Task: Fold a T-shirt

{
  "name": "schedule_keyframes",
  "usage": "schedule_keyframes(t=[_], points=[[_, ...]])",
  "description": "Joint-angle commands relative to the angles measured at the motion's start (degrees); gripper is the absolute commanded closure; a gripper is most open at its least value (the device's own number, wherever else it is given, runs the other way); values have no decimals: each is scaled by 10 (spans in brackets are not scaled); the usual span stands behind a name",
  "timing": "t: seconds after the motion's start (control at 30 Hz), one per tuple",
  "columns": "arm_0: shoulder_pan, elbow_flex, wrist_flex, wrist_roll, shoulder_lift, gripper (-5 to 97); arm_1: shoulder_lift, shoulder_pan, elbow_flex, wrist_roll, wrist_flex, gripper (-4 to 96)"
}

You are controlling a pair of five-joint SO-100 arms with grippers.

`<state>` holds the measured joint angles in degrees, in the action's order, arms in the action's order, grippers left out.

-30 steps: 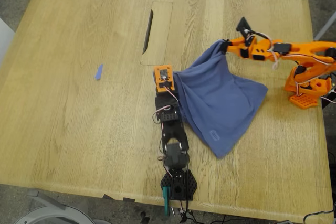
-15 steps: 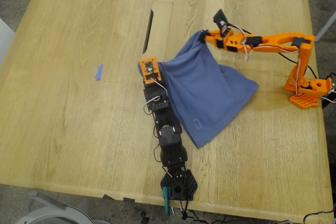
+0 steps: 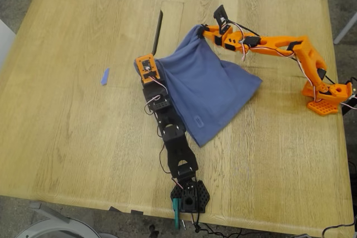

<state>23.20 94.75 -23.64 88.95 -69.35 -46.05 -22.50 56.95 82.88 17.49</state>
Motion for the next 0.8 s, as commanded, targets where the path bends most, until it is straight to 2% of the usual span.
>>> schedule_keyframes(t=[0.0, 0.23, 0.43, 0.77], points=[[25, -111, 28, 18, -29, 920, 11, -17, -84, -6, -5, 913], [30, -208, 143, 43, 3, 920, 83, -35, -203, -10, -11, 913], [23, -264, 276, 60, -4, 920, 86, -40, -250, -15, -42, 913], [6, -308, 497, 66, -71, 920, 44, -42, -324, -12, -234, 913]])
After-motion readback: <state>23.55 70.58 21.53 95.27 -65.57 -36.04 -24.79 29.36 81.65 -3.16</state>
